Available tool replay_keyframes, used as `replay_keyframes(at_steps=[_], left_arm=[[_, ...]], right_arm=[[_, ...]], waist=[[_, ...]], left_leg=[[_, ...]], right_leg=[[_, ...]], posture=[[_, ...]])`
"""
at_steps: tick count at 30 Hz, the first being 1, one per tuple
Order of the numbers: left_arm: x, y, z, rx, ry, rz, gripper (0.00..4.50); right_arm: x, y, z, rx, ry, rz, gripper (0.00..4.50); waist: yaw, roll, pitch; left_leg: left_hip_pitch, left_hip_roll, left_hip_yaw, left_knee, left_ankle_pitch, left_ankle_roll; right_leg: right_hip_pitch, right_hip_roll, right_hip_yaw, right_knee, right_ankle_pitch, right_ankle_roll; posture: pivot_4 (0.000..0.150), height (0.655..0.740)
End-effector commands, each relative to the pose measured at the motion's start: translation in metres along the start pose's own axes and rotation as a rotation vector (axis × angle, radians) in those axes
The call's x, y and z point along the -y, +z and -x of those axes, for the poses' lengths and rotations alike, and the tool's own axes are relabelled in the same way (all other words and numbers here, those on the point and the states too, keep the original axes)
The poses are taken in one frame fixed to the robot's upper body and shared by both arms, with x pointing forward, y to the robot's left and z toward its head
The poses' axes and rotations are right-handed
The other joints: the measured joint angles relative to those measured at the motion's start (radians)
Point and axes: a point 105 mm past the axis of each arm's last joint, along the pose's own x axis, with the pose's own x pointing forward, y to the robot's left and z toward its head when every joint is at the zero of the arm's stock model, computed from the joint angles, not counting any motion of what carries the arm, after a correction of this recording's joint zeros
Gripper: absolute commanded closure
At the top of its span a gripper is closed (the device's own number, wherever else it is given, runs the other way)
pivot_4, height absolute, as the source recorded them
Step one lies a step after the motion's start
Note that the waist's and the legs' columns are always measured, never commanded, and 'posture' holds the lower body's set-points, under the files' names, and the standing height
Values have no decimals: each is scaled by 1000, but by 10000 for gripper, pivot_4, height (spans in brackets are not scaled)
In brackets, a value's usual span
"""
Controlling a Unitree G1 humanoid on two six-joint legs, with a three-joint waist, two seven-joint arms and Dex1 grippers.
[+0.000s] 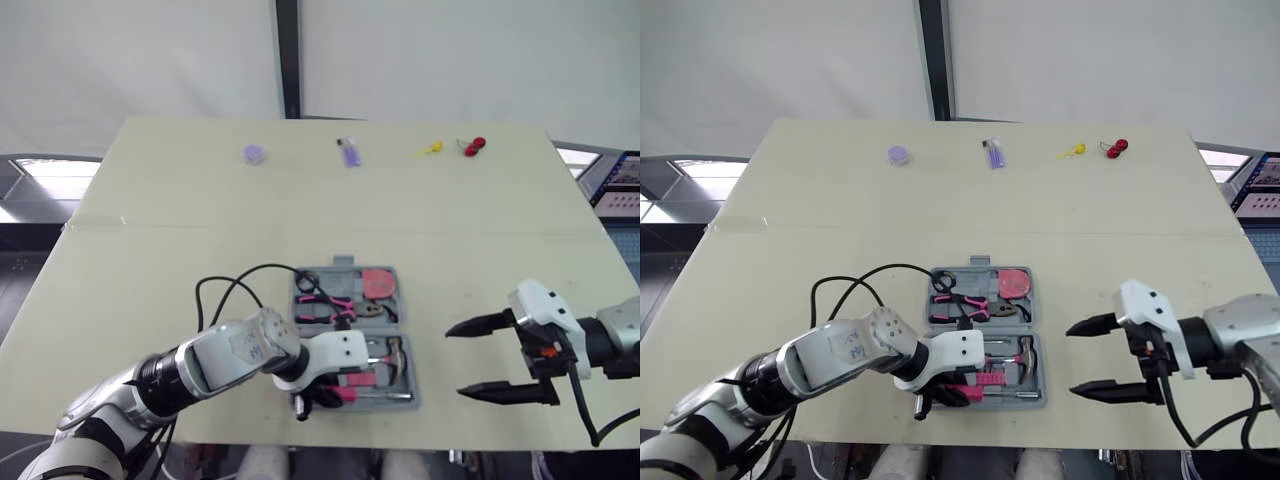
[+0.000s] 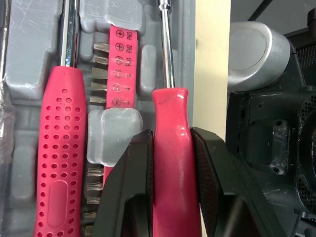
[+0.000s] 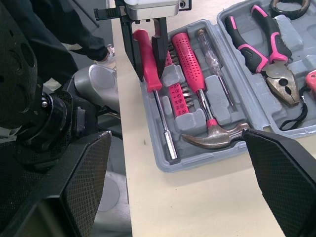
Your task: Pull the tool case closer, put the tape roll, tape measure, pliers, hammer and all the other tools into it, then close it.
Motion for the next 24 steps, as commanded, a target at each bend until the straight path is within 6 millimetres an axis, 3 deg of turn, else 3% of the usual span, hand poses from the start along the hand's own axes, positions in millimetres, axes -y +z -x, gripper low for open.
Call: replay_keyframes(at_steps=[1,7,13,21,24], left_arm=[[1,2,1,8,1,-26,38676],[3,2,0,15,-5,-22,38676],[5,4,0,29,-8,-29,10601],[4,8,4,50,-4,-22,10601],[3,15,18,131,-16,-9,10601]], right_arm=[[-1,6,3,6,-14,35,0],[-1,7,3,10,-15,35,0],[0,8,3,15,-17,37,0],[-1,9,3,16,-13,35,0],[0,11,4,19,-19,40,0]], waist=[[0,0,0],[0,0,0],[0,0,0],[0,0,0],[-1,0,0]], left_leg=[[0,0,0,0,0,0],[0,0,0,0,0,0],[0,0,0,1,0,0],[0,0,0,2,0,0],[0,0,0,2,0,0]], right_leg=[[0,0,0,0,0,0],[0,0,0,0,0,0],[0,0,0,0,0,0],[0,0,0,1,0,0],[0,0,0,1,0,0]], posture=[[1500,7400],[1500,7400],[1500,7400],[1500,7400],[1500,7400]])
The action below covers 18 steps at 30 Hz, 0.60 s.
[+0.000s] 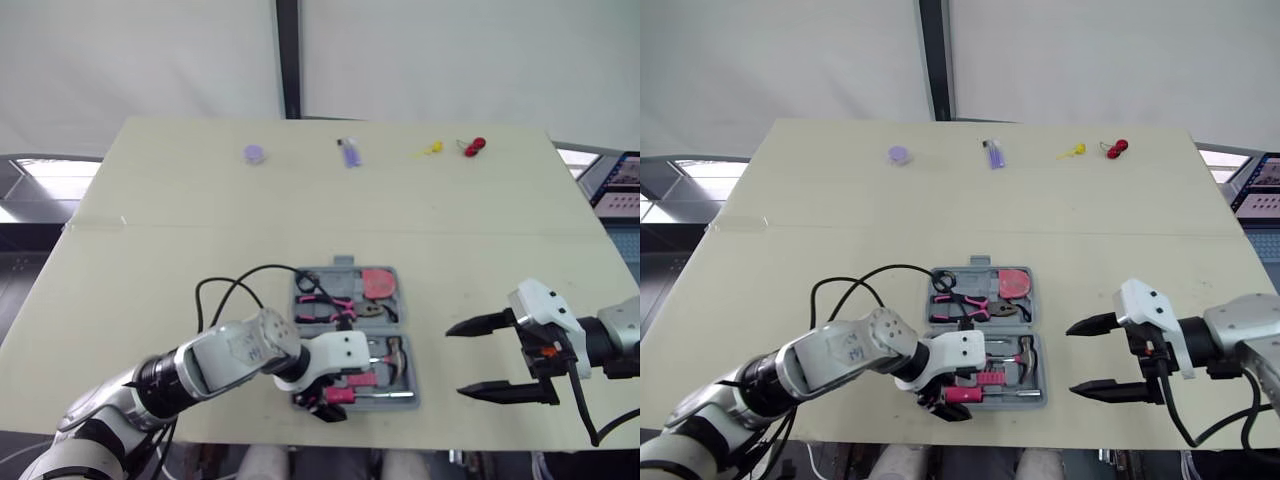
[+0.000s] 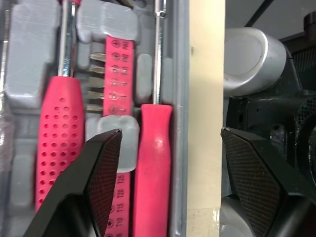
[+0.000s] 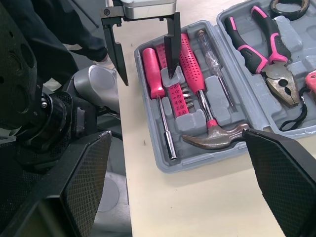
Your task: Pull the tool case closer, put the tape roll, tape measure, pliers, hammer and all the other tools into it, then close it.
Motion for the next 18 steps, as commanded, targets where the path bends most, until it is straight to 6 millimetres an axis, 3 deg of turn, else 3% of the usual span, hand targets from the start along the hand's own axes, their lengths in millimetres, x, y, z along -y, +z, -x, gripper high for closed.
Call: replay_keyframes(at_steps=[1,7,10,15,18], left_arm=[[1,16,20,143,-11,-9,10601],[4,33,55,527,-70,-108,10601],[0,15,54,653,-28,-206,19716],[0,-14,26,625,-9,-297,44418],[-1,-17,13,634,-1,-303,44418]], right_arm=[[0,11,5,17,-19,41,0],[2,16,3,31,-18,50,0],[3,19,-1,41,-13,58,0],[8,23,-1,45,-21,68,0],[10,25,0,45,-24,73,0]], waist=[[-1,0,0],[-4,0,0],[-5,1,0],[2,1,-1],[3,1,-1]], left_leg=[[0,0,0,0,0,0],[0,0,0,0,0,0],[0,0,0,0,0,0],[0,0,0,0,0,0],[0,0,0,2,-1,1]], right_leg=[[0,0,0,0,0,0],[0,0,0,0,0,0],[0,0,0,0,0,0],[0,0,0,0,0,0],[0,0,0,0,0,0]], posture=[[1500,7400],[1500,7400],[1500,7400],[1500,7400],[1500,7400]])
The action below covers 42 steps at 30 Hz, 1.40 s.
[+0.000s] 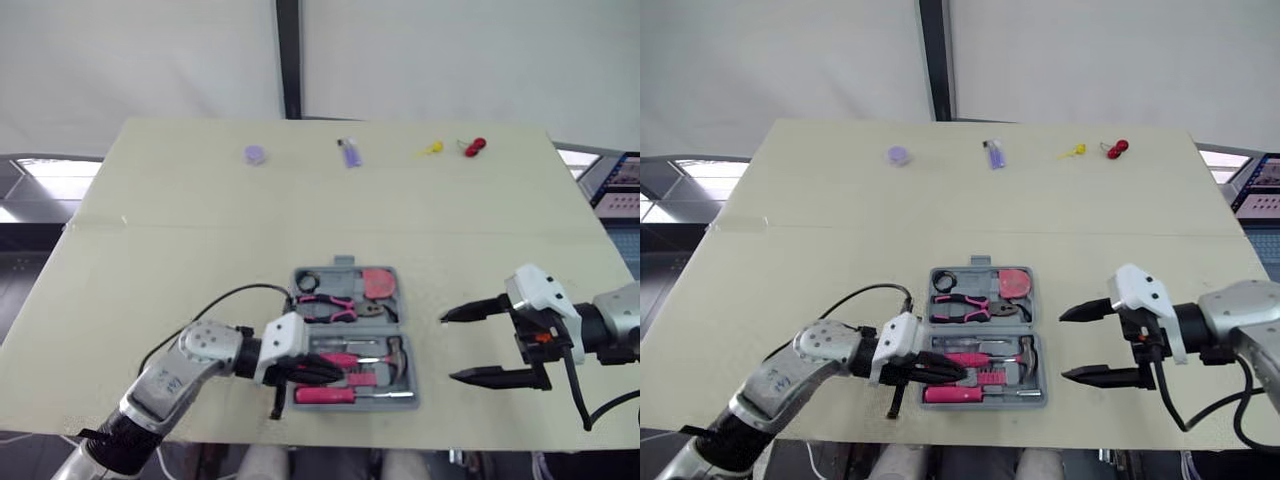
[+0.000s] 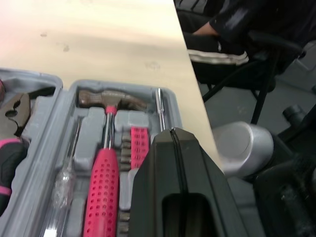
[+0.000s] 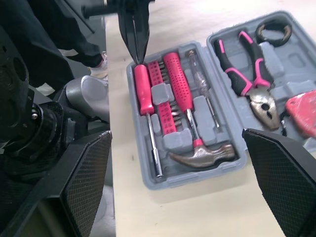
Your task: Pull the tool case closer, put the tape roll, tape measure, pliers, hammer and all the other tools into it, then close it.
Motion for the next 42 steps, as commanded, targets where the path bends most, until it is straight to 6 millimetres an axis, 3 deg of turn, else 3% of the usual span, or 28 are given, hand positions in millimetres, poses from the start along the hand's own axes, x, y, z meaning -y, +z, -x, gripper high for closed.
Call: replay_keyframes(at_steps=[1,12,24,42], left_arm=[[4,-3,-11,21,-16,-67,44418],[1,-29,-21,-74,16,-71,44418],[4,-36,-21,-101,-17,-56,44418],[14,-81,-22,-349,-114,-109,44418]], right_arm=[[0,5,0,14,0,9,0],[1,4,2,8,-7,8,0],[1,2,2,9,-11,8,0],[2,0,6,-8,-20,7,0]], waist=[[-1,0,0],[-5,0,0],[-6,0,0],[-4,2,-3]], left_leg=[[0,0,0,0,0,0],[0,0,0,0,0,0],[0,0,0,0,0,0],[3,0,0,0,0,0]], right_leg=[[0,0,0,0,0,0],[0,0,0,1,0,0],[0,0,0,2,0,0],[2,0,0,1,0,0]], posture=[[1500,7400],[1500,7400],[1500,7400],[1500,7400]])
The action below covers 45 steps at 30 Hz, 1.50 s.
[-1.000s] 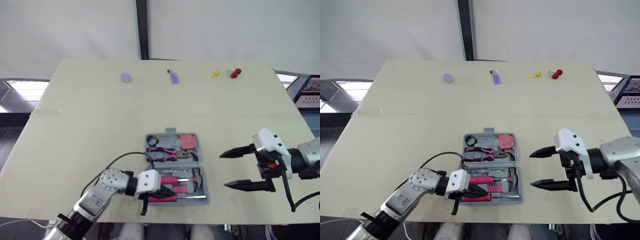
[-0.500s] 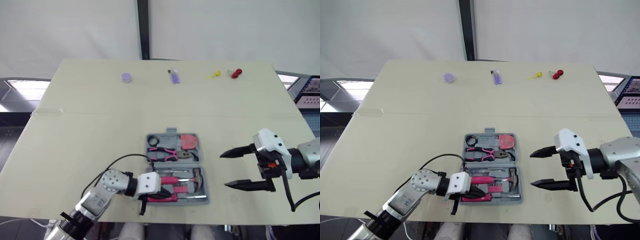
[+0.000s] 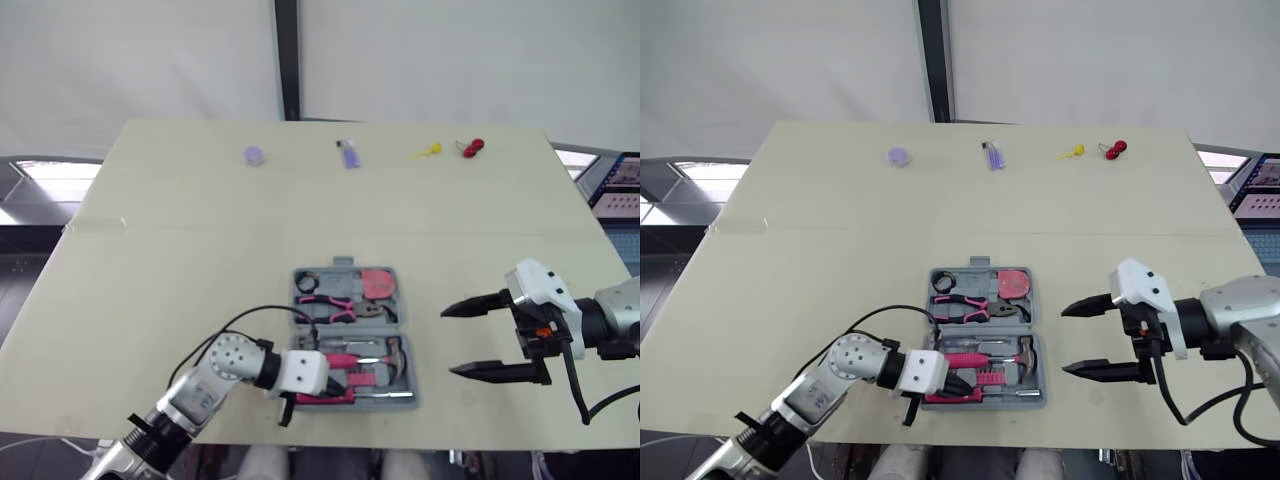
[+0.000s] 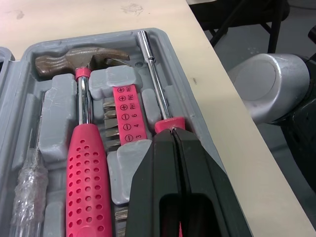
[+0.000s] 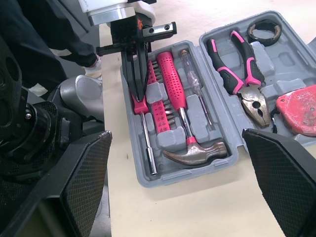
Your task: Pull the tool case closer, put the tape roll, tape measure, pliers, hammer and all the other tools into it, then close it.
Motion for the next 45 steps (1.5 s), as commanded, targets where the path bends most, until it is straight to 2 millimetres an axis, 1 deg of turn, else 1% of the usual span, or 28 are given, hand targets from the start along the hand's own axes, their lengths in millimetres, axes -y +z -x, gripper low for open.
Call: replay_keyframes(at_steps=[1,5,9,11,13,14,16,19,20,21,22,23,24,26,27,29,30,32,34,37,39,41,45], left_arm=[[23,-38,-4,-161,-80,73,44418],[32,-47,-6,-208,-125,65,44418],[30,-46,-8,-202,-116,64,44418],[24,-37,-6,-147,-91,90,44418],[15,-24,-3,-69,-45,112,44418],[11,-18,0,-27,-27,134,42122],[6,-8,5,33,-8,163,35935],[-7,10,18,124,43,189,21559],[-10,11,22,125,54,195,16822],[-12,11,26,118,62,199,10757],[-17,16,34,129,92,212,7340],[-25,24,46,153,138,227,2472],[-33,31,58,178,191,244,401],[-45,41,82,216,302,282,401],[-51,40,96,225,374,307,401],[-59,30,127,214,527,366,401],[-61,26,135,209,567,384,401],[-65,2,171,165,747,457,401],[-63,-19,206,122,922,503,401],[-52,-35,238,132,1066,572,401],[-41,-47,252,113,1129,615,401],[-32,-57,259,75,1166,637,401],[-26,-64,265,49,1203,645,401]], right_arm=[[0,4,5,1,-9,25,0],[1,4,6,-1,-13,27,0],[1,4,7,0,-15,27,0],[2,5,7,9,-19,24,0],[4,5,7,18,-26,20,0],[4,4,8,21,-29,16,0],[7,3,8,29,-36,9,0],[15,-1,9,45,-67,-9,0],[17,-1,10,54,-77,-16,0],[20,-2,11,62,-88,-22,0],[24,-3,12,76,-111,-31,0],[29,-4,15,91,-142,-45,0],[34,-7,17,104,-176,-61,0],[43,-17,22,124,-243,-99,0],[48,-23,25,140,-290,-123,0],[60,-36,33,172,-391,-164,0],[63,-40,36,179,-418,-172,0],[72,-45,40,220,-501,-196,0],[79,-51,43,240,-569,-218,0],[86,-63,47,251,-662,-246,0],[87,-71,48,260,-700,-268,0],[87,-75,49,268,-721,-278,0],[87,-83,50,270,-752,-286,0]], waist=[[0,0,-1],[-1,3,-7],[-1,4,-8],[-1,4,-8],[-2,4,-8],[-3,4,-8],[-5,4,-8],[-6,4,-8],[-5,4,-7],[-5,4,-7],[-5,4,-7],[-6,4,-7],[-7,3,-6],[-6,3,-6],[-7,3,-6],[-13,3,-6],[-17,4,-6],[-24,5,-6],[-29,5,-6],[-35,4,-6],[-34,4,-6],[-31,4,-6],[-25,4,-6]], left_leg=[[0,0,0,0,0,0],[2,0,0,-1,0,0],[3,0,1,-3,0,0],[3,0,1,-3,0,0],[3,0,1,-3,0,0],[3,0,1,-3,0,0],[3,0,1,-3,0,0],[2,0,1,-3,0,0],[2,0,1,-3,0,0],[2,0,1,-2,0,0],[2,0,1,-2,0,0],[2,0,1,-2,0,0],[1,0,1,-2,0,0],[1,0,0,-2,0,0],[1,0,0,-2,0,0],[2,0,0,-3,0,0],[2,0,0,-4,0,0],[2,0,1,-5,0,0],[3,0,1,-6,0,-1],[3,1,2,-8,1,-1],[3,1,2,-8,1,-1],[3,1,2,-8,1,-1],[3,1,2,-7,1,-1]], right_leg=[[0,0,0,0,0,0],[1,0,0,-1,0,0],[3,0,0,-2,0,0],[3,0,0,-2,0,0],[3,0,0,-2,0,0],[2,0,0,-1,0,0],[2,0,0,-1,0,0],[1,0,0,-1,0,0],[1,0,0,-1,0,0],[1,0,0,-1,0,0],[1,0,0,-1,0,0],[1,0,0,-1,0,0],[0,0,0,-1,0,0],[0,0,0,-1,0,0],[0,0,0,-1,0,0],[0,0,0,0,0,0],[0,0,0,0,0,0],[0,0,0,0,0,0],[0,0,0,0,0,0],[-2,0,0,0,0,0],[-2,0,0,0,0,0],[-2,0,0,0,0,0],[-2,0,0,0,0,0]], posture=[[1500,7400],[1500,7400],[1500,7400],[1500,7400],[1500,7400],[1500,7400],[1500,7400],[1500,7400],[1500,7400],[1500,7400],[1500,7400],[1500,7400],[1500,7400],[1500,7400],[1500,7400],[1500,7400],[1500,7400],[1500,7400],[1500,7400],[1500,7400],[1500,7400],[1500,7400],[1500,7400]])
